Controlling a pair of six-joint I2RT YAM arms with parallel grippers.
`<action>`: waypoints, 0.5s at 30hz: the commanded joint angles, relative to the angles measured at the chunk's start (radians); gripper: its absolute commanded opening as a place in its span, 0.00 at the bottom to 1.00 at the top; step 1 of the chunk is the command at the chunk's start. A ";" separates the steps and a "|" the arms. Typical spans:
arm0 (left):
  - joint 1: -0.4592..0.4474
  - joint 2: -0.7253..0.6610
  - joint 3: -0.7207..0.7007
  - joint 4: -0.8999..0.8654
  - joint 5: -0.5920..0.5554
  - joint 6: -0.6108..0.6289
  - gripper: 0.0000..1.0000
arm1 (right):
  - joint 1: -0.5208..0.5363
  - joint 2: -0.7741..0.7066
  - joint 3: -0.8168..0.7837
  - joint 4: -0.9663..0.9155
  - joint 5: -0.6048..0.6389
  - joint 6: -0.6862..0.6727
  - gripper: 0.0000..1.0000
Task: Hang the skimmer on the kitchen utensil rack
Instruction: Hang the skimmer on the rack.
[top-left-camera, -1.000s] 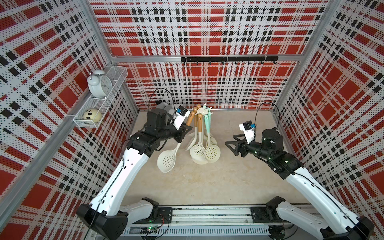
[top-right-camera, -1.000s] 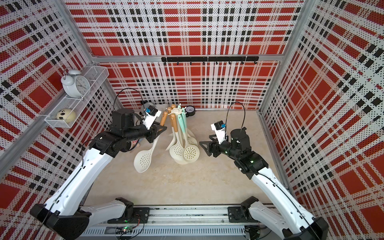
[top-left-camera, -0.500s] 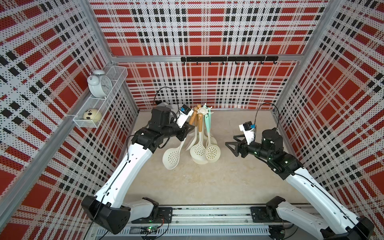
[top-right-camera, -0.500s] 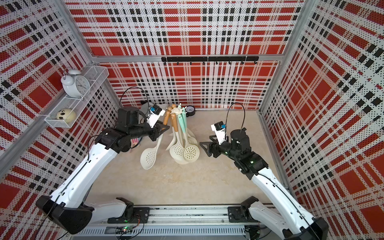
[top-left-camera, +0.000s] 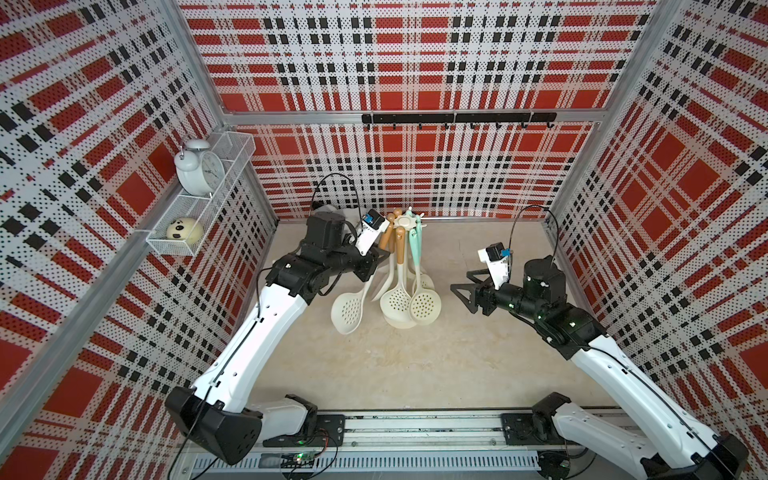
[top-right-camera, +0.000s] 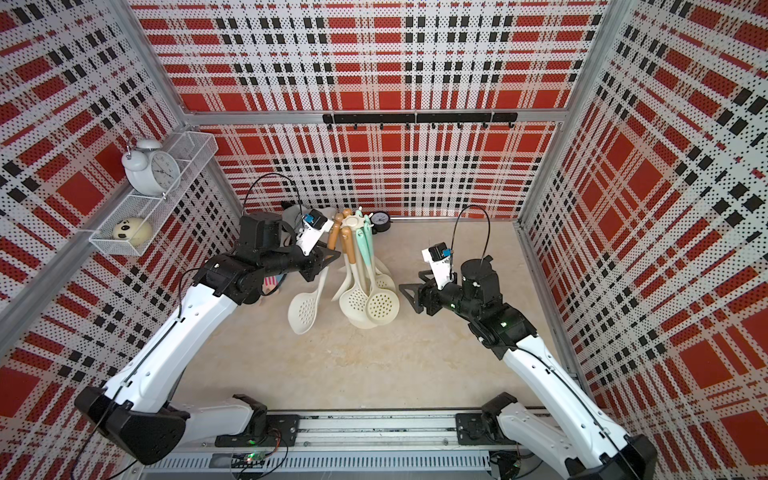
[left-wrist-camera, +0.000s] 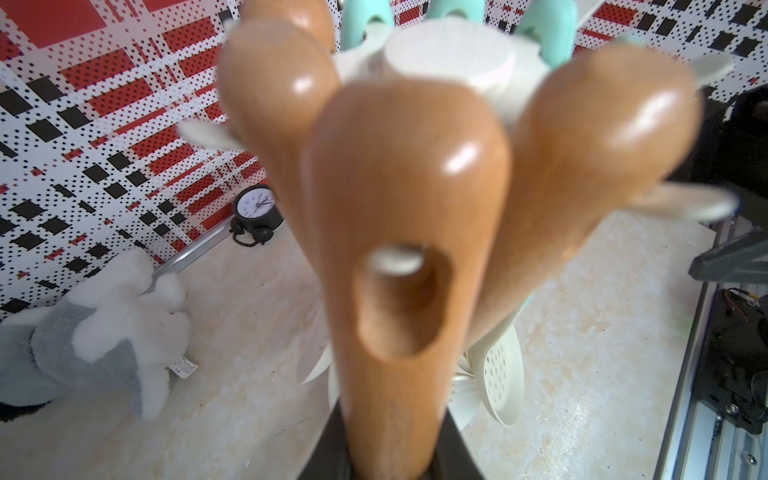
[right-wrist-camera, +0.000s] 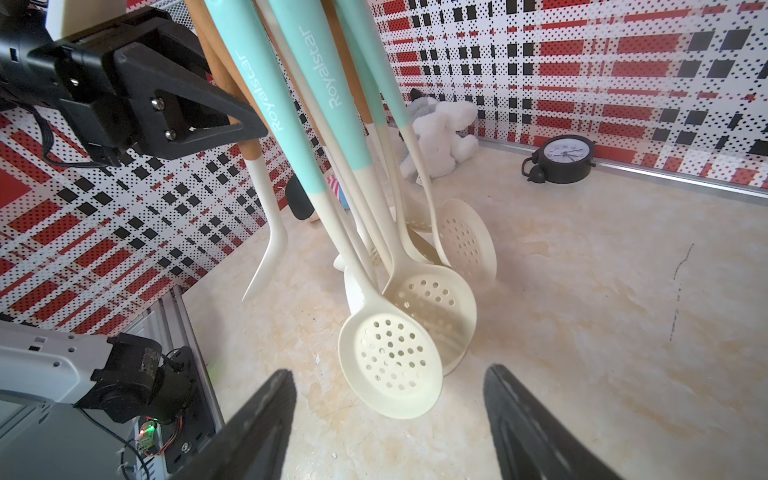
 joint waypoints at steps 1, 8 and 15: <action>-0.011 0.011 -0.021 -0.039 -0.040 -0.001 0.00 | -0.001 -0.019 0.002 0.004 -0.003 0.002 0.77; -0.010 0.011 -0.024 -0.019 -0.052 -0.005 0.20 | -0.003 -0.039 -0.010 -0.008 0.016 0.001 0.76; -0.004 0.006 -0.018 -0.008 -0.042 -0.010 0.36 | -0.003 -0.044 -0.013 -0.012 0.020 0.001 0.77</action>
